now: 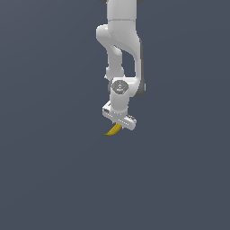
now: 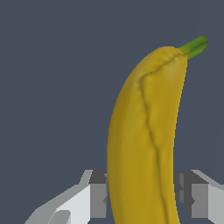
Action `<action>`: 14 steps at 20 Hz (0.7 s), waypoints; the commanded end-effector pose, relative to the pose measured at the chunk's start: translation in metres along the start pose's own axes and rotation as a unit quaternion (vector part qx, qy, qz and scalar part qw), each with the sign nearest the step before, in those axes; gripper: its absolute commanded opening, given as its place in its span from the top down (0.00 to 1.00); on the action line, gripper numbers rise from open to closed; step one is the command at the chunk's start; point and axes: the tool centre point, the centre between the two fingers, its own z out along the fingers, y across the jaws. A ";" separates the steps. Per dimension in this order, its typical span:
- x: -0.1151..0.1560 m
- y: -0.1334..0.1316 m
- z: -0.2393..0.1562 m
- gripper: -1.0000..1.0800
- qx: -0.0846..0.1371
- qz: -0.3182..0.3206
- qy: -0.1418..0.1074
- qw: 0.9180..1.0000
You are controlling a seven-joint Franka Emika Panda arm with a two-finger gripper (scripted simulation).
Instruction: Pick up the object and move it to a goal position.
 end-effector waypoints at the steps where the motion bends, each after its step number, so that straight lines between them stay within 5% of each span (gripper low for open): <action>1: 0.000 0.001 0.001 1.00 -0.001 0.001 -0.001 1.000; 14: 0.003 0.001 -0.007 1.00 0.000 0.000 0.000 1.000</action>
